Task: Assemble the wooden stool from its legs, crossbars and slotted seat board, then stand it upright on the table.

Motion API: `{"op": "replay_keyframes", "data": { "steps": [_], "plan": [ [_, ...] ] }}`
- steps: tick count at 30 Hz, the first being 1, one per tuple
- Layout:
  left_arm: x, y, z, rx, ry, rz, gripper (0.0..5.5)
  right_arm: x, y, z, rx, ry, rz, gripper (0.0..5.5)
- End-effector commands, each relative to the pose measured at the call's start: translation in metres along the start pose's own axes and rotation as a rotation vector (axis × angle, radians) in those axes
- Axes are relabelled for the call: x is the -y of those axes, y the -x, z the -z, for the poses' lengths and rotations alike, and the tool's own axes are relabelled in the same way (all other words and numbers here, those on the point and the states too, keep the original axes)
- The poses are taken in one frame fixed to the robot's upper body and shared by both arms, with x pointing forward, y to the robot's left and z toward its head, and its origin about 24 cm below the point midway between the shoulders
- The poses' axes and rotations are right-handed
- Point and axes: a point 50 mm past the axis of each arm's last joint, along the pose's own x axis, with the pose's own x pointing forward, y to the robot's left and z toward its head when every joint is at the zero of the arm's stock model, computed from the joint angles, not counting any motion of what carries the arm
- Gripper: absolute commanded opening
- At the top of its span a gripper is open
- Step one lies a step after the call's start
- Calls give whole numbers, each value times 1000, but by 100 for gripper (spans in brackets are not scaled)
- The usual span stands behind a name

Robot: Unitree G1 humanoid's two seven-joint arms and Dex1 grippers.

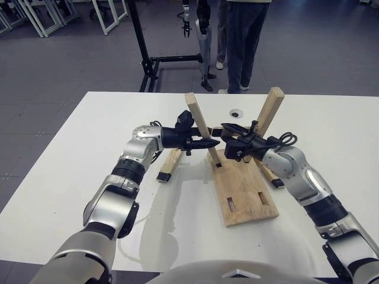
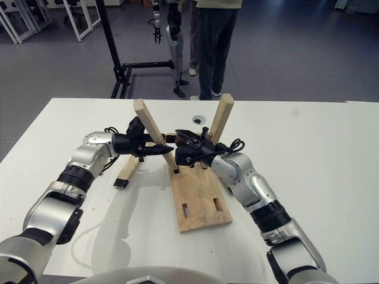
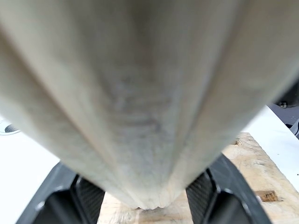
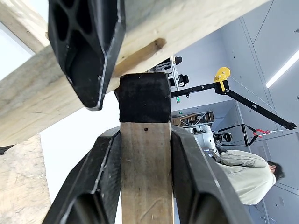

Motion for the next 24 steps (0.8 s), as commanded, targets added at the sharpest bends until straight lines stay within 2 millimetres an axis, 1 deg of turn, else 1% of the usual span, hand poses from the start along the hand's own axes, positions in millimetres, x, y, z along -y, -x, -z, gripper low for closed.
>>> {"op": "replay_keyframes", "data": {
  "steps": [1,7,15,21,24],
  "plan": [
    [21,10,89,-363,267,-57,206,25,-2,-11,65,2,132,134],
    [16,9,81,-405,230,-30,206,23,-2,-10,64,-7,131,134],
    [19,10,87,-470,210,9,206,20,0,-10,66,-11,125,134],
    [18,10,88,-520,192,22,206,18,0,-11,72,-17,124,134],
    [16,8,86,-513,202,8,206,18,0,-13,88,-23,126,134]
  ]
}}
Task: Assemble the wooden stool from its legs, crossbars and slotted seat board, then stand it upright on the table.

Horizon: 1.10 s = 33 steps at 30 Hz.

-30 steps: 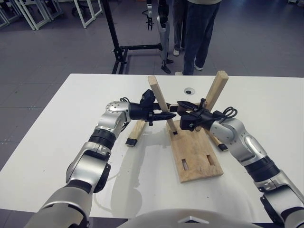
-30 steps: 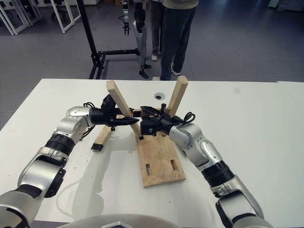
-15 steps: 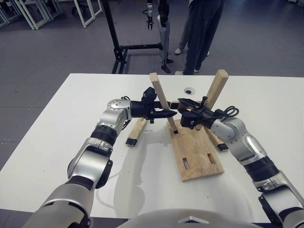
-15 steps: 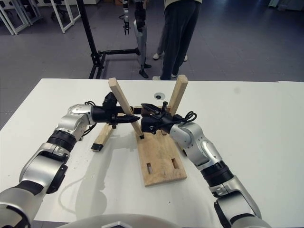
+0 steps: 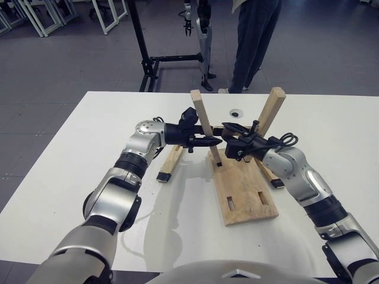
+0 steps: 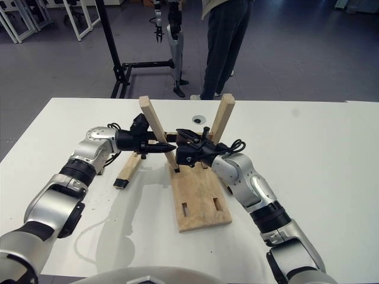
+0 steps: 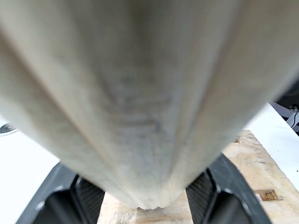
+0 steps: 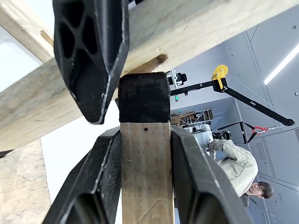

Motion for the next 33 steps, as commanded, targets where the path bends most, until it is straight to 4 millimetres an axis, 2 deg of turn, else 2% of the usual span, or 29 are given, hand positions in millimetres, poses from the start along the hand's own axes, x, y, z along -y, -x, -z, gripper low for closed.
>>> {"op": "replay_keyframes", "data": {
  "steps": [1,4,5,14,18,20,23,33],
  "plan": [
    [23,10,97,-459,226,-13,206,18,-1,-16,102,-18,112,134],
    [24,12,99,-461,233,-13,206,14,2,-19,133,-82,93,134],
    [24,12,99,-461,235,-14,206,13,3,-19,141,-111,81,170],
    [25,15,101,-463,239,-21,206,12,7,-16,134,-96,62,357],
    [24,15,101,-464,235,-22,206,-8,15,-7,95,-85,-105,430],
    [25,14,101,-466,233,-19,206,-18,19,-2,70,-94,-186,434],
    [26,14,103,-477,231,-9,206,-19,23,-1,62,-99,-212,434],
    [26,17,109,-585,192,-2,206,11,35,-7,94,-88,-141,434]
  ]
}}
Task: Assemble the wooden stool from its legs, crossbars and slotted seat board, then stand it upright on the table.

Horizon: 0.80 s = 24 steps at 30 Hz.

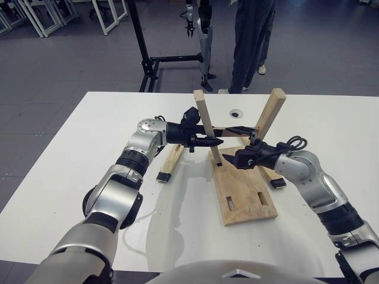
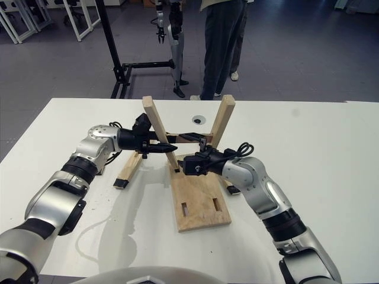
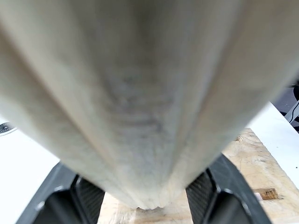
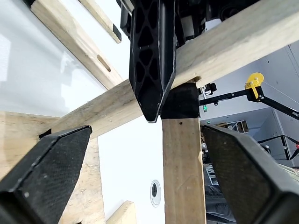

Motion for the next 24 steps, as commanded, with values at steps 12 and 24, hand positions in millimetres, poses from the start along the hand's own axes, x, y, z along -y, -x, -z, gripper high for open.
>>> {"op": "replay_keyframes", "data": {
  "steps": [12,24],
  "plan": [
    [29,25,108,-618,144,44,206,72,8,-14,33,-815,555,286],
    [36,27,117,-649,147,75,206,-1,-46,-20,-263,-349,94,251]
  ]
}}
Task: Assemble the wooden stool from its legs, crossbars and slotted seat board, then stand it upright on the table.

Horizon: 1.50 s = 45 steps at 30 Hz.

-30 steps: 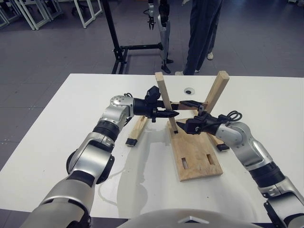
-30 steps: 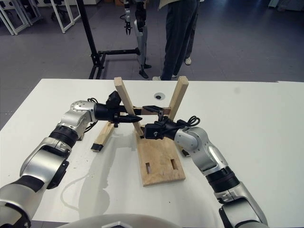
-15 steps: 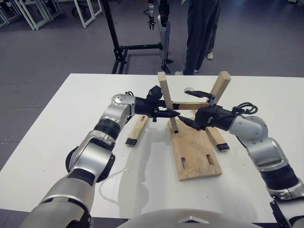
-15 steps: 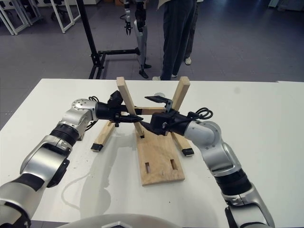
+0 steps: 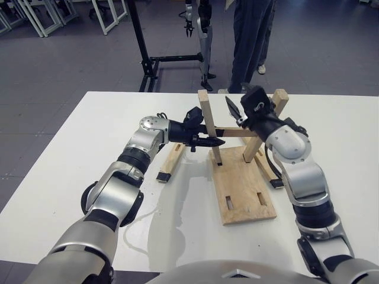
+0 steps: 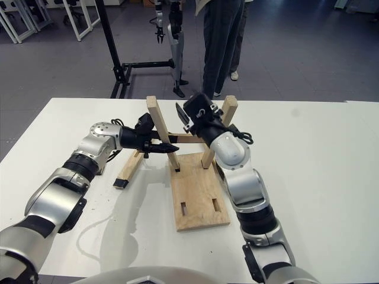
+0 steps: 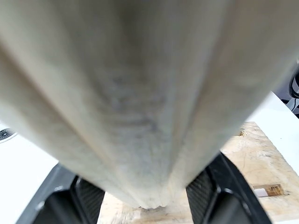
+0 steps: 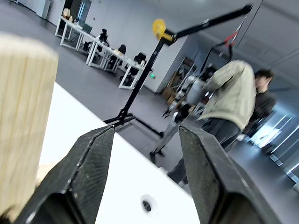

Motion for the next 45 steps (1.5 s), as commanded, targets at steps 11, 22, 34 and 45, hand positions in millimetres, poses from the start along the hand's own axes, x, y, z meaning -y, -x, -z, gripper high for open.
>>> {"op": "replay_keyframes", "data": {
  "steps": [11,22,34,45],
  "plan": [
    [51,16,133,-638,204,63,206,-65,17,51,-318,235,-470,251],
    [59,18,145,-678,208,69,206,-22,1,26,-225,283,-234,251],
    [58,13,144,-665,204,56,206,28,-14,-56,169,-305,27,251],
    [56,21,145,-656,213,21,206,160,50,12,-83,-440,574,168]
  ]
}}
